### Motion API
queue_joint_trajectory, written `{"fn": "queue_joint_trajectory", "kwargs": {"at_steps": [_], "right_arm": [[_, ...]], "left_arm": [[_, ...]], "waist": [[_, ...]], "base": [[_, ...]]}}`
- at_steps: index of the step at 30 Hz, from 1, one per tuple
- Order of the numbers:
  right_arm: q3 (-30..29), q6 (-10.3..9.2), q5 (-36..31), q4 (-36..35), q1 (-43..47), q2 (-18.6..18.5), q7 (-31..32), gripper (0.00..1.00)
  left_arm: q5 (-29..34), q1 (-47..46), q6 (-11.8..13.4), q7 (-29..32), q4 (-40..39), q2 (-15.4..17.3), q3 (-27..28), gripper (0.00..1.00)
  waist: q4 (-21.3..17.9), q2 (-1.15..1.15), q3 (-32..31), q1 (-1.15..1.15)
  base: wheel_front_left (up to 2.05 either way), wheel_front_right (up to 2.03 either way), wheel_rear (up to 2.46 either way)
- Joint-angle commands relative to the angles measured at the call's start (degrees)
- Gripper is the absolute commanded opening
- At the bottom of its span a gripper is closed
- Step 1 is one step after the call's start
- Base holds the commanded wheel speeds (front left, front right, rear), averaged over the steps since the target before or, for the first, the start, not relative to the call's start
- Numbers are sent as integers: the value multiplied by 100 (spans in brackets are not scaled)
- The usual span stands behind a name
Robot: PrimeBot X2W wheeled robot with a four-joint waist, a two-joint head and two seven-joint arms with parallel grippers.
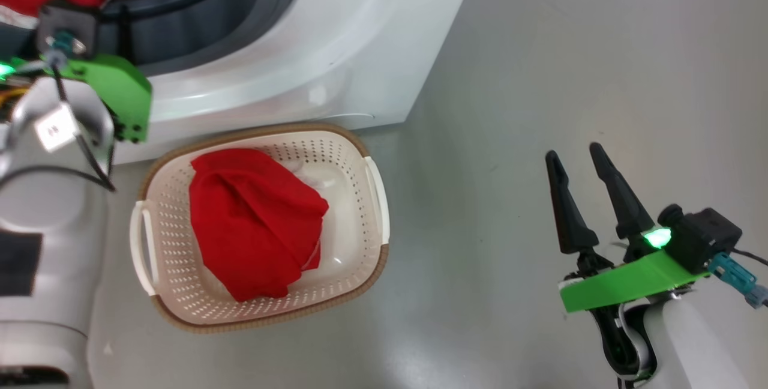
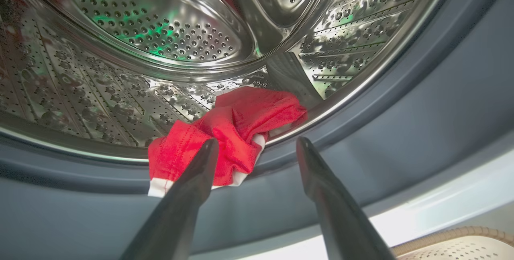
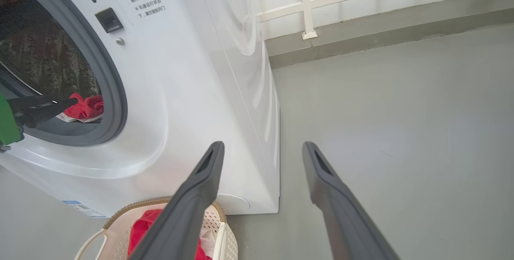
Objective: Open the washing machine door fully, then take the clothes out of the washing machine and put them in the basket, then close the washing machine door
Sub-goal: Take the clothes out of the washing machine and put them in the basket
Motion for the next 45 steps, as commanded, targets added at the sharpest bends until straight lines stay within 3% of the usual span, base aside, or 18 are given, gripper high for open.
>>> {"fn": "queue_joint_trajectory", "kwargs": {"at_steps": [1, 14, 28, 29, 31, 32, 34, 36, 37, 45], "right_arm": [[183, 28, 101, -158, -138, 6, -37, 100], [428, 28, 314, -210, -331, 6, -37, 100], [486, 28, 362, -259, -434, 6, -37, 100], [489, 28, 362, -262, -440, 6, -37, 100], [498, 28, 364, -264, -454, 6, -37, 100], [502, 28, 367, -263, -460, 6, -37, 100], [513, 28, 375, -261, -473, 6, -37, 100], [516, 28, 378, -256, -482, 6, -37, 100], [516, 28, 378, -252, -484, 6, -37, 100], [456, 28, 331, -231, -493, 6, -37, 100]], "left_arm": [[63, -231, 95, 25, 33, 335, 63, 100], [152, -1124, 197, 314, 1031, 884, -103, 100], [89, -1331, 286, 439, 1254, 1074, -241, 100], [85, -1337, 296, 439, 1260, 1085, -252, 93], [73, -1347, 313, 432, 1270, 1101, -270, 47], [60, -1350, 317, 427, 1275, 1108, -274, 42], [37, -1353, 320, 397, 1283, 1137, -282, 19], [8, -1354, 307, 364, 1290, 1157, -288, 5], [-12, -1355, 303, 339, 1293, 1163, -287, 0], [-319, -1288, 133, -184, 1305, 1058, -167, 0]], "waist": [[-111, 0, 118, 0], [-472, 0, 541, 0], [-569, 0, 683, 0], [-568, 0, 690, 0], [-565, 0, 701, 0], [-565, 0, 705, 0], [-569, 0, 712, 0], [-567, 0, 711, 0], [-563, 0, 710, 0], [-454, 0, 606, 0]], "base": [[0, 0, 0], [0, 0, 0], [0, 0, 0], [0, 0, 0], [0, 0, 0], [0, 0, 0], [0, 0, 0], [0, 0, 0], [0, 0, 0], [0, 0, 0]]}}
